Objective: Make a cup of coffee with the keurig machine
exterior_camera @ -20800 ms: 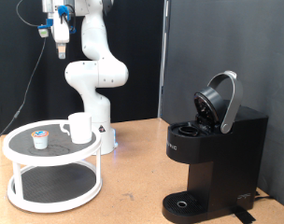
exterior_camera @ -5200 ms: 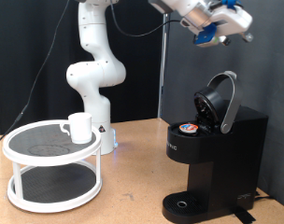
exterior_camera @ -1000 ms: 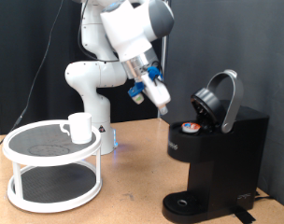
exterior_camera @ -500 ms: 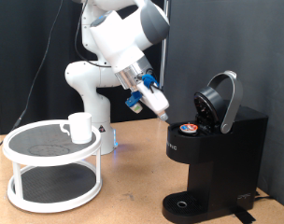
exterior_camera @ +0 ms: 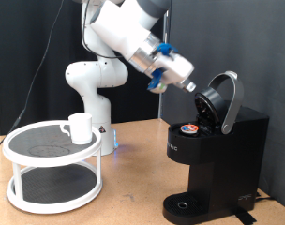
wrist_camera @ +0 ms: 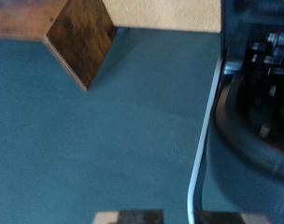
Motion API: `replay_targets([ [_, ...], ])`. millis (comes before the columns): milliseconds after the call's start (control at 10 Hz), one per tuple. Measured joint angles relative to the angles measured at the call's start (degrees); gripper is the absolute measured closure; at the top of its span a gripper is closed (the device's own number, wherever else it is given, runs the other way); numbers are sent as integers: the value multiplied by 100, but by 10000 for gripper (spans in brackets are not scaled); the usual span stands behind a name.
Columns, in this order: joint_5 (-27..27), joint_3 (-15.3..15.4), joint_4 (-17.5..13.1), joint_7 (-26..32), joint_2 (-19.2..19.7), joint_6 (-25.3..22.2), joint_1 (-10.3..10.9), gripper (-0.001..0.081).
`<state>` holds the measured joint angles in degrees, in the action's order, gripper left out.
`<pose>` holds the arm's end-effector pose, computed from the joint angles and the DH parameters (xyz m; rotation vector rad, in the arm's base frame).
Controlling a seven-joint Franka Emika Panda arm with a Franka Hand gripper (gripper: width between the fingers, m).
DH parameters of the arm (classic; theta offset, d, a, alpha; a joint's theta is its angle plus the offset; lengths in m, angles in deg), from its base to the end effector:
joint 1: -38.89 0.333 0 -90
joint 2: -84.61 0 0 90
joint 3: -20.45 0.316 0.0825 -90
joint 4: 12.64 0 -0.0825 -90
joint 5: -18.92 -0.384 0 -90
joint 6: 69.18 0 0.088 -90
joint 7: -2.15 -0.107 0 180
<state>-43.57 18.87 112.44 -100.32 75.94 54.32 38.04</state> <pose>0.5258 0.0133 0.4853 -0.8218 2.1805 0.8165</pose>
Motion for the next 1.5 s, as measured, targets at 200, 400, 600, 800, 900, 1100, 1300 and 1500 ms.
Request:
replay_targets([
  [200, 4, 143, -241, -43, -4, -87, 82, 806],
  [400, 70, 324, -458, -243, -8, -130, 162, 806],
  [600, 268, 530, -662, -602, -11, -142, 240, 806],
  [800, 474, 758, -839, -972, -10, -138, 317, 806],
  [900, 593, 868, -915, -1193, -8, -136, 353, 806],
  [1100, 905, 1112, -1028, -1708, -10, -80, 428, 806],
  [1300, 1151, 1342, -1037, -2125, -14, 8, 475, 806],
  [1500, 1373, 1476, -994, -2467, -19, 23, 484, 806],
])
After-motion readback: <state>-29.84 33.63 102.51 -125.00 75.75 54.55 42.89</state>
